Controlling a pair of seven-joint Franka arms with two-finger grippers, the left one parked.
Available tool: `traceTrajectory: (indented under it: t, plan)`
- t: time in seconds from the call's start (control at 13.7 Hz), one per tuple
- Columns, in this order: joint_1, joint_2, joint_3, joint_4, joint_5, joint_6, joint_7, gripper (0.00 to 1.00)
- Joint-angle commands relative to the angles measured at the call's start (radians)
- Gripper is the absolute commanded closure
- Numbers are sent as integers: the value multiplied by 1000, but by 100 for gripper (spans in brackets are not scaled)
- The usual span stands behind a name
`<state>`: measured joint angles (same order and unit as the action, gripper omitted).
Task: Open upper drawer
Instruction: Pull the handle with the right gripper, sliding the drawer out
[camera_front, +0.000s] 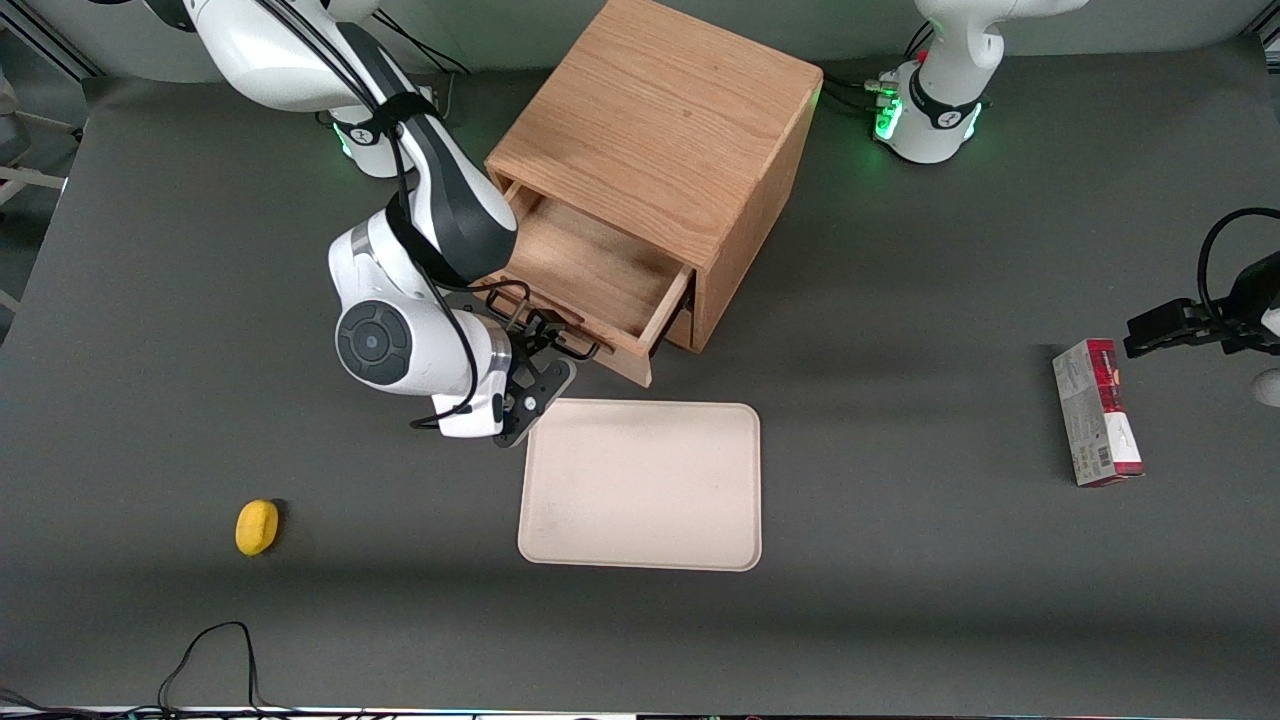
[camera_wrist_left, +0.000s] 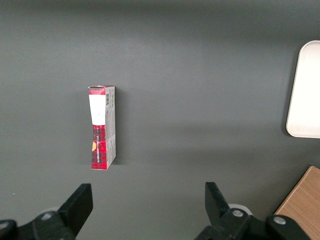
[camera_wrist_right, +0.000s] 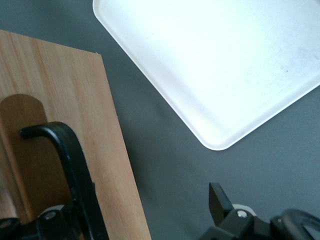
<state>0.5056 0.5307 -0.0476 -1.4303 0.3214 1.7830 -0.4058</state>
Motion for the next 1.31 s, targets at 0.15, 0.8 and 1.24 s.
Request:
traceTrajectory:
  t: [0.15,0.8,1.24]
  plan:
    - [-24,31,3,57,-44,-14,-18,0]
    - [-71,97,3,159,-45,-22,-16,0]
    - [-102,135,3,211,-44,-20,-16,0]
